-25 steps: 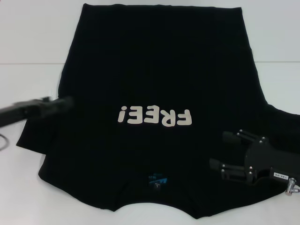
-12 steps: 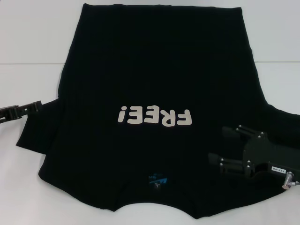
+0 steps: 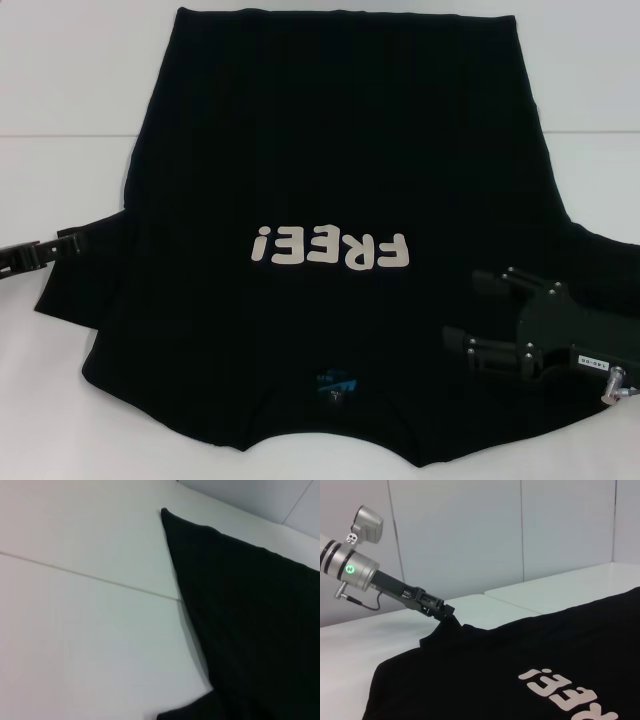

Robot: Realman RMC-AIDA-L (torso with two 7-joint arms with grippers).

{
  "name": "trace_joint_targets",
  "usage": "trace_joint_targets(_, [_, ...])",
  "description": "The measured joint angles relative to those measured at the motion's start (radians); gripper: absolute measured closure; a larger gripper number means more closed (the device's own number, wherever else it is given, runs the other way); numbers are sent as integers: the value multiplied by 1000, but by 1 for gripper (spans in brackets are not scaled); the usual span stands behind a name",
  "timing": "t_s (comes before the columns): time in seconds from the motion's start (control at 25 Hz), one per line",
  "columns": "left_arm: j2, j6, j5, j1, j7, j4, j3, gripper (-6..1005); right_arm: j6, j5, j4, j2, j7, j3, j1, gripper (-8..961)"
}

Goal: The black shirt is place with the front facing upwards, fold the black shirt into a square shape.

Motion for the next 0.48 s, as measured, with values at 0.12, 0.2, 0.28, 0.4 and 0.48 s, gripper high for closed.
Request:
trace_joint_targets(0.12, [-1, -17, 0, -1, 2, -16, 1, 86, -4, 0, 0, 0, 0, 0, 0, 52])
trace_joint_targets(0.2, [-2, -18, 1, -5, 2, -23, 1, 88, -5, 0, 0, 0, 0, 0, -1, 53])
trace_joint_targets(0.28, [-3, -18, 1, -7, 2, -26, 2, 91, -6, 0, 0, 0, 0, 0, -3, 54])
trace_joint_targets(0.4, [-3, -20, 1, -8, 6, -34, 4, 96, -7, 0, 0, 0, 0, 0, -6, 56])
trace_joint_targets(0.48, [-4, -21, 1, -10, 11, -39, 5, 99, -8, 0, 0, 0, 0, 0, -8, 57])
